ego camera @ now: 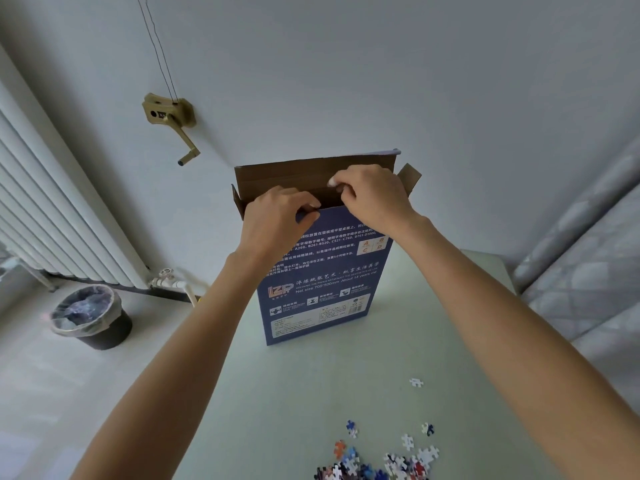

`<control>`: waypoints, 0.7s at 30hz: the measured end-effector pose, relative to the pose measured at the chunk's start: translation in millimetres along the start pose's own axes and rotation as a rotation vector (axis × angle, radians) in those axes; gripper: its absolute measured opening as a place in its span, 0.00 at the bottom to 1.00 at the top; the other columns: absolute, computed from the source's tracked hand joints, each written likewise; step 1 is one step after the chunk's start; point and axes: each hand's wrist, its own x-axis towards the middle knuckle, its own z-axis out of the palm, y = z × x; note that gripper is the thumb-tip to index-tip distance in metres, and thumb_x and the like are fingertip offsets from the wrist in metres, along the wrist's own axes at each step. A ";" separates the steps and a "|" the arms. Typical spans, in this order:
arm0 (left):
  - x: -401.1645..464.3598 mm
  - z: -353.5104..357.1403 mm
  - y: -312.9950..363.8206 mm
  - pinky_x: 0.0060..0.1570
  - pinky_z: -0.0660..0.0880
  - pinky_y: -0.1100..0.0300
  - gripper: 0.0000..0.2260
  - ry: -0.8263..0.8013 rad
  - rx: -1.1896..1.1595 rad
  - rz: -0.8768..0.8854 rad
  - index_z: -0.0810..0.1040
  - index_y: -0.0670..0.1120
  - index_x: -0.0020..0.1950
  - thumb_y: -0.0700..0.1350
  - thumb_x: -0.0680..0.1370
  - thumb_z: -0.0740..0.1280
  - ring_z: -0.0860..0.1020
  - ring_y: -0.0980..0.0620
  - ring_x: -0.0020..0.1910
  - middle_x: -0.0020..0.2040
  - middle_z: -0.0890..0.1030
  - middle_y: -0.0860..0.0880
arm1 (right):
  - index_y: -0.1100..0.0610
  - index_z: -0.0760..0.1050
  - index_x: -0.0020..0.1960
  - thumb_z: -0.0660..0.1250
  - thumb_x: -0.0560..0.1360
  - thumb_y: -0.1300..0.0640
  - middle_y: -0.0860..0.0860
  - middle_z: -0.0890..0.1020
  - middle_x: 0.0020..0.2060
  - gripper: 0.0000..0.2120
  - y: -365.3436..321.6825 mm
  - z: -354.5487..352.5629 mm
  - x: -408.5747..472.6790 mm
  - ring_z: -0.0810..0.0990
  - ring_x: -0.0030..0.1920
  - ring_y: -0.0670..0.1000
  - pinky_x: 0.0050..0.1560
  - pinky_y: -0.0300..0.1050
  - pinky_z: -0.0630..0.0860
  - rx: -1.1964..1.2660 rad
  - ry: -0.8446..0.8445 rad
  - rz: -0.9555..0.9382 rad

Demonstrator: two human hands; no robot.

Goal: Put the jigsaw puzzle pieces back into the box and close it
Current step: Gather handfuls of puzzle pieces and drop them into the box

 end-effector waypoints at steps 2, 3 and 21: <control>-5.5 -1.5 2.8 0.35 0.72 0.61 0.07 0.076 0.070 0.061 0.82 0.49 0.51 0.48 0.75 0.69 0.78 0.49 0.46 0.43 0.83 0.51 | 0.56 0.80 0.54 0.61 0.77 0.61 0.51 0.83 0.48 0.11 -2.0 -0.8 -14.3 0.81 0.47 0.51 0.44 0.43 0.78 0.053 0.113 -0.036; -8.9 -2.7 5.1 0.35 0.72 0.61 0.07 0.129 0.094 0.092 0.82 0.48 0.50 0.48 0.76 0.68 0.78 0.49 0.47 0.44 0.83 0.51 | 0.57 0.80 0.54 0.63 0.76 0.60 0.52 0.84 0.47 0.10 -2.9 -2.0 -23.8 0.81 0.47 0.51 0.43 0.42 0.78 0.074 0.156 -0.054; -239.8 89.9 63.7 0.57 0.75 0.52 0.26 -0.877 -0.083 -0.355 0.62 0.53 0.72 0.54 0.76 0.66 0.72 0.48 0.62 0.67 0.71 0.49 | 0.59 0.67 0.69 0.63 0.74 0.64 0.55 0.69 0.68 0.23 60.6 94.2 -367.5 0.65 0.69 0.55 0.66 0.45 0.62 0.209 -0.590 0.760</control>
